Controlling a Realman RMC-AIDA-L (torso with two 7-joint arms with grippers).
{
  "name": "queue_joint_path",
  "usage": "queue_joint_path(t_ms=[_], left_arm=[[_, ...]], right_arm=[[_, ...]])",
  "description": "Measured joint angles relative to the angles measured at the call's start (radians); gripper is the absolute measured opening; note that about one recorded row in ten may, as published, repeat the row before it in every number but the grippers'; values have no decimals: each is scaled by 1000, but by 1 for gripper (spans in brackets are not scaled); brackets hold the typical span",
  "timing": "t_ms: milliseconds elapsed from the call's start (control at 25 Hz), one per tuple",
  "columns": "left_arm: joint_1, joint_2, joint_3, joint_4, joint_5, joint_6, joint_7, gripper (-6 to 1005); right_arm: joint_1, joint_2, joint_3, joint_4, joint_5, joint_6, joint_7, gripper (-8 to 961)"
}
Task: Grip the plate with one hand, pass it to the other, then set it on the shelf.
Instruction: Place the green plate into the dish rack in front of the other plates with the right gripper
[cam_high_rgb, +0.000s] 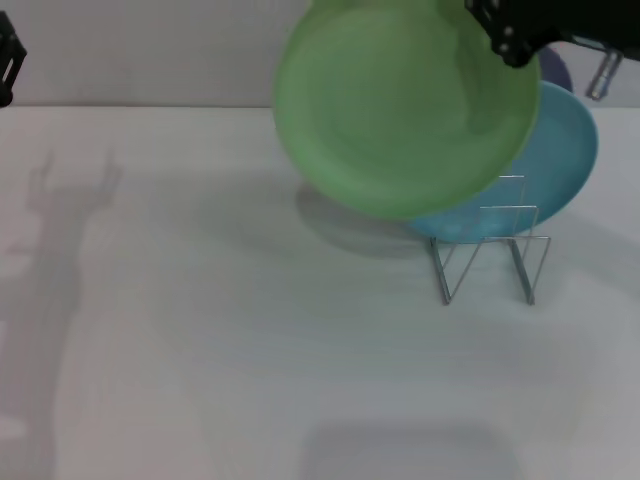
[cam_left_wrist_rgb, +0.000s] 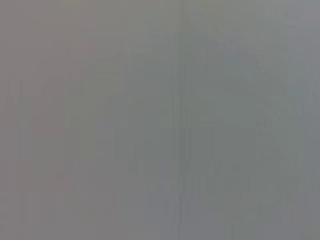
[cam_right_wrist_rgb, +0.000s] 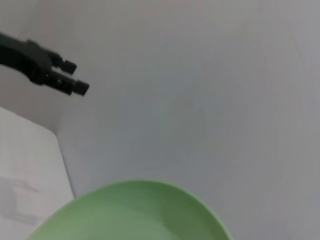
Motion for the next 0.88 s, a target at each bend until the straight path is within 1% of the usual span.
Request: queue_joint_path(t_ms=[40, 80, 200, 240, 280, 320, 360, 480, 640, 880], left_arm=[[-9, 0, 1, 29, -1, 19, -10, 813], [-9, 0, 1, 29, -1, 19, -10, 813], [-19, -1, 2, 65, -1, 45, -39, 813], [-24, -1, 3, 86, -1, 62, -60, 814], [-24, -1, 3, 86, -1, 62, -60, 814], [-29, -1, 7, 106, -1, 79, -82, 814], [-29, -1, 9, 113, -1, 85, -90, 814], [-30, -1, 9, 123, 1, 93, -96, 814], [-34, -1, 19, 137, 6, 98, -99, 813], [-34, -2, 30, 139, 6, 99, -100, 813]], right_arm=[[-40, 0, 0, -3, 52, 9, -61, 24], [-40, 0, 0, -3, 52, 9, -61, 24], [-80, 1, 1, -25, 115, 27, -133, 25], [-107, 2, 3, -57, 171, 42, -221, 25], [-107, 2, 3, -57, 171, 42, -221, 25], [-128, 2, 8, -81, 218, 58, -295, 25], [-136, 2, 13, -94, 241, 69, -326, 25], [-144, 2, 27, -120, 275, 93, -371, 25], [-143, 2, 67, -175, 324, 177, -473, 25], [-139, 2, 93, -197, 363, 231, -560, 25]])
